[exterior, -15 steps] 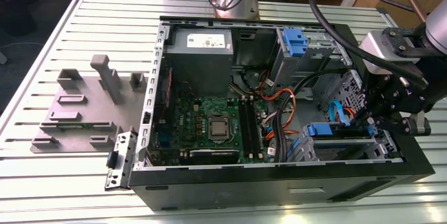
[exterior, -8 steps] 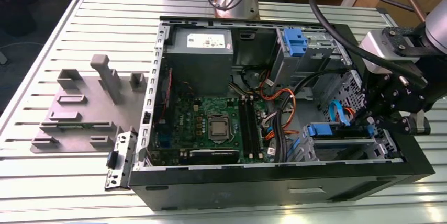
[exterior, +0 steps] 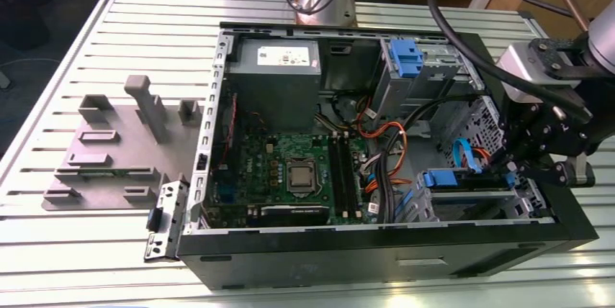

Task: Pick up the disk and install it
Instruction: 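Insert the second disk wire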

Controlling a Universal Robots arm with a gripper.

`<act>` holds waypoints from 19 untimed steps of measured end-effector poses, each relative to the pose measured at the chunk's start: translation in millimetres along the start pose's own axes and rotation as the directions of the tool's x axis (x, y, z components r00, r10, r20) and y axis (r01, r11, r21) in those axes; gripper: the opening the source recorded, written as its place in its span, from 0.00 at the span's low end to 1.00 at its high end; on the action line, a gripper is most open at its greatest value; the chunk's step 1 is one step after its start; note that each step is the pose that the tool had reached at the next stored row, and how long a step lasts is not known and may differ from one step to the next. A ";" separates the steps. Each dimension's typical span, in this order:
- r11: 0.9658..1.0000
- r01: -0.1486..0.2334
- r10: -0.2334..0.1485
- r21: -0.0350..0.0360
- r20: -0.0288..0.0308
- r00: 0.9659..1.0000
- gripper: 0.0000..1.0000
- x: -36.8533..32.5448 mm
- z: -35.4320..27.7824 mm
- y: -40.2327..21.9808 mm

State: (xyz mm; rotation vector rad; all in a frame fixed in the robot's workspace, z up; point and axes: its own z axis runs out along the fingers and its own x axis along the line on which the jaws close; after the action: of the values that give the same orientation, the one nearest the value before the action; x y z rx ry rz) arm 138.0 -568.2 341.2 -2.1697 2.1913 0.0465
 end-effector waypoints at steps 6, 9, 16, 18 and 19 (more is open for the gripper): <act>1.000 0.000 0.000 0.000 0.000 1.000 0.16 0.5 0.0 -2.7; 1.000 0.000 0.000 0.000 0.000 1.000 0.16 0.5 0.0 -3.6; 1.000 0.000 0.000 0.000 0.000 1.000 0.16 0.5 0.0 -4.6; 1.000 0.000 0.000 0.000 0.000 1.000 0.16 0.5 0.0 -4.6; 1.000 0.000 0.000 0.000 0.000 1.000 0.16 0.5 0.0 -4.6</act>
State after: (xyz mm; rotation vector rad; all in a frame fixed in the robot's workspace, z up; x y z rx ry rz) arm 142.6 -568.7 341.2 -2.1696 2.1915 0.0464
